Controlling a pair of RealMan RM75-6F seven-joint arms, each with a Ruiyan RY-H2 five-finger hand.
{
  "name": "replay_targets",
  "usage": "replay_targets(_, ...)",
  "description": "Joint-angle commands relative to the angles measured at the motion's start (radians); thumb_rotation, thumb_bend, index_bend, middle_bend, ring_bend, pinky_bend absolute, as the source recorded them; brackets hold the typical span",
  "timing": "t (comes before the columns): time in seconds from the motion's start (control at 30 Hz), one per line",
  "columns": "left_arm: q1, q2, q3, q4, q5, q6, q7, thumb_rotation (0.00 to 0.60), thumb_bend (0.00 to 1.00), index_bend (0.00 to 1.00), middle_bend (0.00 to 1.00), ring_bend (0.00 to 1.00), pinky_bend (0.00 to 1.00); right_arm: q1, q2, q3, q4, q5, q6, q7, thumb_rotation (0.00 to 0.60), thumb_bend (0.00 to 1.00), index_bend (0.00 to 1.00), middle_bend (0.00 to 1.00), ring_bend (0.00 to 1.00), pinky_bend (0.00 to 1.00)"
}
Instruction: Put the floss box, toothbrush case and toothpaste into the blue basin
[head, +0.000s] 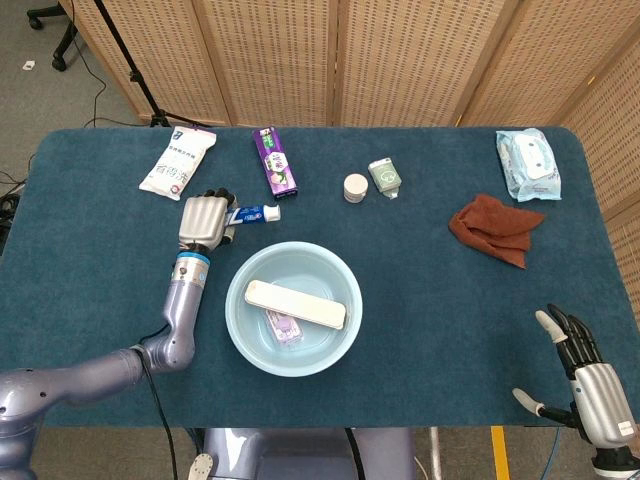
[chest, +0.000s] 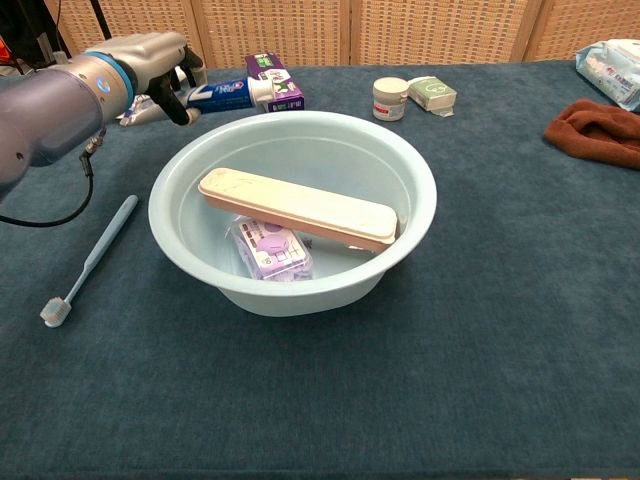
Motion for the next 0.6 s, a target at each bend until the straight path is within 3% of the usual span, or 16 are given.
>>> replay_targets(0.03, 0.039, 0.113, -0.025, -0.165, 0.013, 0.079, 0.029, 0.6, 0.48, 0.74, 0.33, 0.29, 0.41, -0.002, 0.002, -0.003, -0.003, -0.006, 0.003, 0.0, 0.6, 0.1, 0.0, 0.0, 0.0, 0.0)
replay_targets(0.3, 0.076, 0.238, -0.043, -0.44, 0.038, 0.156, 0.048, 0.6, 0.48, 0.74, 0.33, 0.29, 0.41, -0.004, 0.004, -0.01, -0.012, -0.029, 0.013, 0.002, 0.6, 0.1, 0.0, 0.0, 0.0, 0.0)
replay_targets(0.6, 0.065, 0.267, -0.025, -0.632, 0.095, 0.211, 0.097, 0.6, 0.47, 0.74, 0.33, 0.29, 0.41, -0.007, 0.009, -0.018, -0.017, -0.047, 0.024, 0.007, 0.6, 0.1, 0.0, 0.0, 0.0, 0.0)
